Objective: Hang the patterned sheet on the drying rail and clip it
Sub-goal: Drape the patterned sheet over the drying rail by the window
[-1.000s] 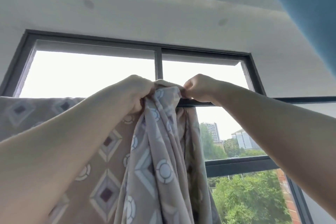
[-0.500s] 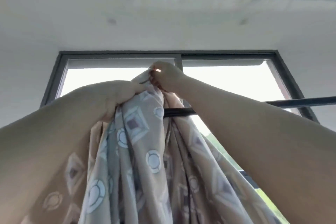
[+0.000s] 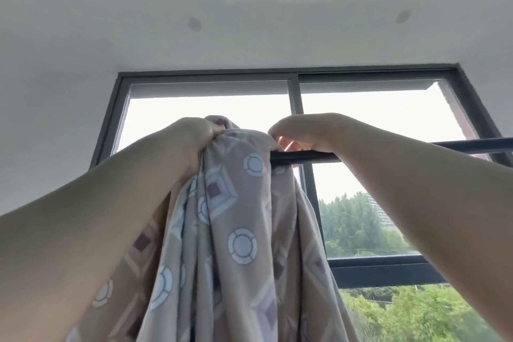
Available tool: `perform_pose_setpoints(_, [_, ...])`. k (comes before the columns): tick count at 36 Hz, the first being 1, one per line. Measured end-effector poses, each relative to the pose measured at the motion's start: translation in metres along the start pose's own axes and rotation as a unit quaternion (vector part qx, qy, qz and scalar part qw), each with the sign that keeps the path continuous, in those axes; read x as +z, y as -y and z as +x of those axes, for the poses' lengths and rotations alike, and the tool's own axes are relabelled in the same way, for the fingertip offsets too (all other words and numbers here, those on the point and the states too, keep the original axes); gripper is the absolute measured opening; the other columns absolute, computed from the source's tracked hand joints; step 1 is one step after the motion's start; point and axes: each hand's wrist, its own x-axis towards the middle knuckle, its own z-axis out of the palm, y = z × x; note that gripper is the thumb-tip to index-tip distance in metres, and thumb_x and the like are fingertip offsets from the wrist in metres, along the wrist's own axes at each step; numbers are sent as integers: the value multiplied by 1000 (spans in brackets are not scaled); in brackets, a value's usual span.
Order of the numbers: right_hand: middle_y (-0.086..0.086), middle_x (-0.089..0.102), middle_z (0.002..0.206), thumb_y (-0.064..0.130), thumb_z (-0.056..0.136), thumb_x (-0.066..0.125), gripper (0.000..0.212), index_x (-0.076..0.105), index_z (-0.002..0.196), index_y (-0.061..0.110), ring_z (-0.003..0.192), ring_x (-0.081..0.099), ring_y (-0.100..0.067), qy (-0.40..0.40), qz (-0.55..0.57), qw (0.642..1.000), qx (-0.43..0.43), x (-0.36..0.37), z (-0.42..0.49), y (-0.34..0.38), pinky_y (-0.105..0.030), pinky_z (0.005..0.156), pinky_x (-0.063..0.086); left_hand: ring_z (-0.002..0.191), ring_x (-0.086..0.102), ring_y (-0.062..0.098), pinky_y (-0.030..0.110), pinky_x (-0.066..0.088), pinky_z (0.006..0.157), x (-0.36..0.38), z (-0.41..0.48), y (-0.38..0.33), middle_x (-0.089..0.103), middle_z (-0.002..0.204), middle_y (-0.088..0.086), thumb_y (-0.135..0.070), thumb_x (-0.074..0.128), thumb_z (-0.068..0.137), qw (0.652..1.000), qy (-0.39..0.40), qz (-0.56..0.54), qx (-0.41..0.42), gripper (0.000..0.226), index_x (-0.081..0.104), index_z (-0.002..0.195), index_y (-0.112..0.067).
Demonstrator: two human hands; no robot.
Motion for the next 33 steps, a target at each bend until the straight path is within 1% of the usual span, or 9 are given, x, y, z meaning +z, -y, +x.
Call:
perform_pose_setpoints(2, [-7, 54, 92, 8, 84, 46, 8, 53, 84, 12, 70, 52, -20, -42, 5, 999, -9, -1, -6, 0, -26, 55, 46, 108, 56, 34, 17, 42, 56, 3, 10, 3, 55, 126, 20, -13, 43, 97, 995, -62, 73, 17, 32, 51, 124, 2])
perform_pose_setpoints(5, [-15, 59, 88, 3, 86, 43, 10, 53, 88, 3, 61, 55, -23, -88, -48, 995, -20, 5, -13, 2, -26, 51, 48, 106, 53, 33, 35, 37, 78, 3, 12, 4, 56, 102, 10, -22, 42, 95, 940, -140, 296, 95, 25, 54, 112, -8])
perform_pose_setpoints(9, [-15, 63, 71, 7, 91, 37, 21, 57, 91, 1, 47, 57, -19, -166, -155, 972, -62, 23, -14, 2, -23, 44, 46, 116, 41, 34, 41, 33, 91, -2, 10, 3, 44, 122, 15, -17, 47, 89, 865, -150, 449, 167, 36, 41, 125, -18])
perform_pose_setpoints(11, [-12, 64, 71, 8, 90, 36, 20, 56, 94, 3, 45, 56, -17, -200, -168, 962, -80, 27, -14, 0, -23, 43, 45, 112, 44, 32, 38, 35, 87, -2, 8, -3, 45, 112, 10, -8, 47, 86, 850, -144, 447, 239, 28, 53, 111, -18])
perform_pose_setpoints(15, [-22, 66, 87, -1, 88, 34, 26, 56, 102, 0, 58, 66, -29, -227, -134, 960, -97, 21, -19, -2, -34, 52, 53, 84, 54, 26, 26, 34, 63, 5, -5, -23, 59, 80, 4, -13, 46, 81, 894, -31, 374, 243, 23, 52, 59, -16])
perform_pose_setpoints(19, [-13, 59, 85, 0, 92, 32, 22, 51, 97, 9, 56, 63, -25, -225, -70, 966, -108, 12, -28, -6, -34, 56, 55, 66, 53, 19, 26, 39, 62, 13, -11, -34, 55, 62, 0, -57, 55, 74, 861, 14, 469, 193, 43, 54, 59, -16])
perform_pose_setpoints(22, [-6, 56, 78, -1, 92, 34, 22, 53, 96, 10, 52, 59, -19, -221, -56, 966, -119, 10, -33, -9, -26, 51, 52, 59, 47, 14, 27, 39, 61, 27, -18, -28, 50, 62, 0, -44, 62, 76, 843, 80, 515, 137, 28, 62, 73, -16])
perform_pose_setpoints(25, [-6, 59, 77, -2, 90, 39, 23, 57, 95, 12, 53, 57, -15, -186, -60, 971, -141, 13, -39, -9, -23, 52, 48, 57, 39, 14, 27, 34, 56, 29, -27, -28, 45, 64, 0, -34, 54, 80, 776, 24, 595, 207, 28, 44, 61, -16])
perform_pose_setpoints(33, [-4, 60, 105, 27, 87, 60, 33, 60, 118, 14, 95, 56, -20, -86, -82, 981, -154, 15, -52, -4, -23, 76, 46, 81, 50, 21, 28, 37, 63, 5, -21, -28, 51, 82, 1, -28, 60, 78, 878, -16, 439, 191, 30, 49, 99, -11])
